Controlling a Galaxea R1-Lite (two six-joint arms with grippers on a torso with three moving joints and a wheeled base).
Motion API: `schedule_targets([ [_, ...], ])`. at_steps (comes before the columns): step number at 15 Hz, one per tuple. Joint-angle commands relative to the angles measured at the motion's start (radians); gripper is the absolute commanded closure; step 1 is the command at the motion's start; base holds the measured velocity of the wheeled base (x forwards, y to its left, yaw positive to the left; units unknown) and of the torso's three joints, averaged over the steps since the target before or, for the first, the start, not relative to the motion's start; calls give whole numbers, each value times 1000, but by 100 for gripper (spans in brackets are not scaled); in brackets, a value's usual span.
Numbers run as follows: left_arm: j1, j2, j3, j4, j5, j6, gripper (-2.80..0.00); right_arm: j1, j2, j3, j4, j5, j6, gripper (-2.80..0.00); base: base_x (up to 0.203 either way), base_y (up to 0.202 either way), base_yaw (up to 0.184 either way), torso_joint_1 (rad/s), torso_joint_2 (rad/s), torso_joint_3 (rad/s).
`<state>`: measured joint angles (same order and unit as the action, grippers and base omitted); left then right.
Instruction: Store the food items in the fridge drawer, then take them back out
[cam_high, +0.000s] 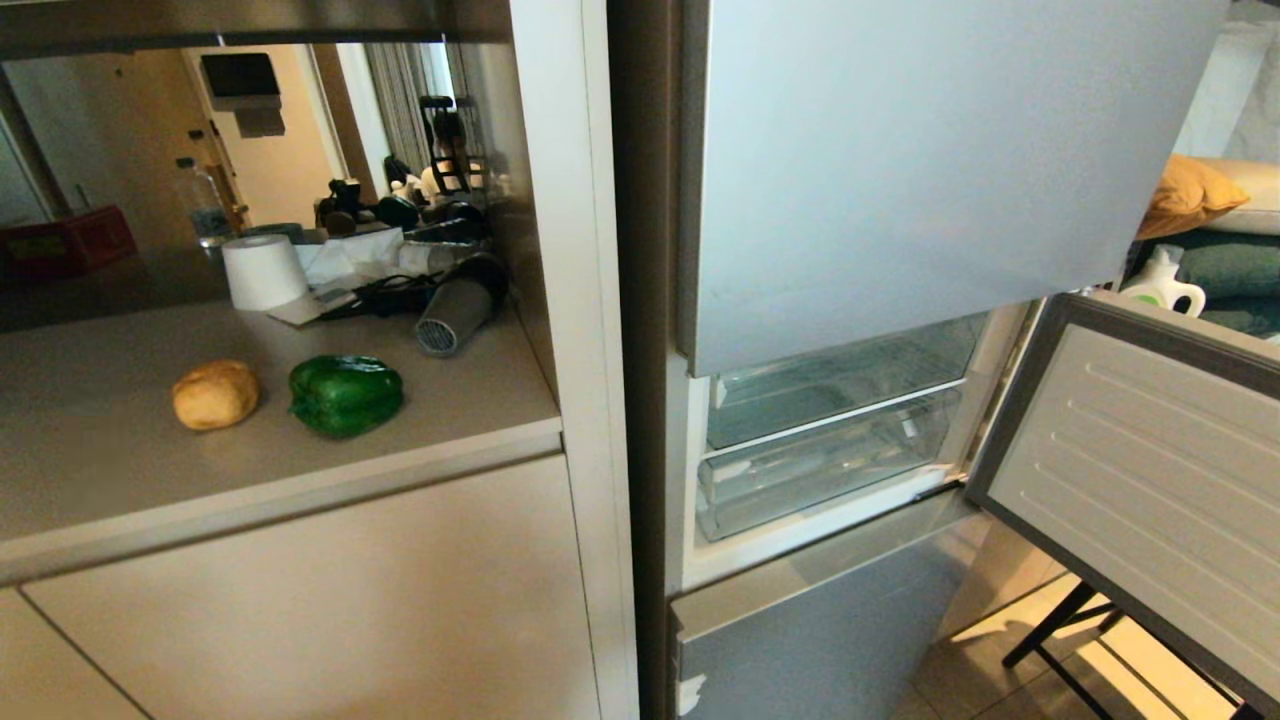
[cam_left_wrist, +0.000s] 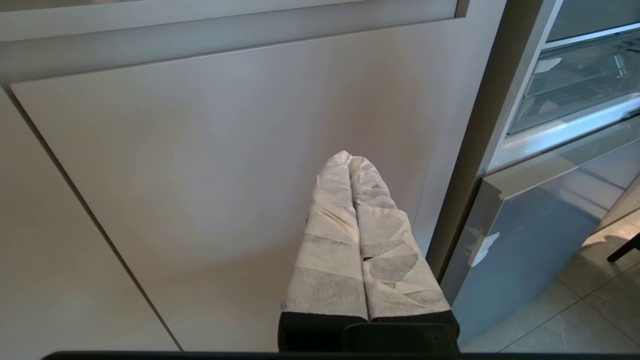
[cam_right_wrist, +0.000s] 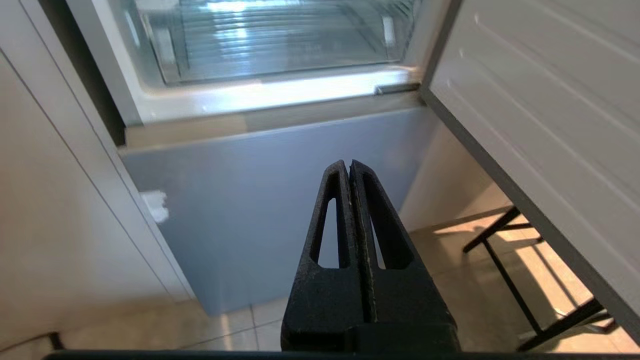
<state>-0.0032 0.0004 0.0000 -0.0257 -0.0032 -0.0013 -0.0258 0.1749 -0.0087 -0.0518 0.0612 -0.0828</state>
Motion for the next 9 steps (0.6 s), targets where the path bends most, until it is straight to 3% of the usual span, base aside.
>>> schedule_targets([
  [1, 0, -2, 11, 0, 0, 0, 0, 23, -166, 6, 45, -13, -3, 0, 0, 0, 0, 0, 0, 0],
  [9, 0, -2, 9, 0, 0, -2, 0, 29, -175, 9, 63, -29, 10, 0, 0, 0, 0, 0, 0, 0],
])
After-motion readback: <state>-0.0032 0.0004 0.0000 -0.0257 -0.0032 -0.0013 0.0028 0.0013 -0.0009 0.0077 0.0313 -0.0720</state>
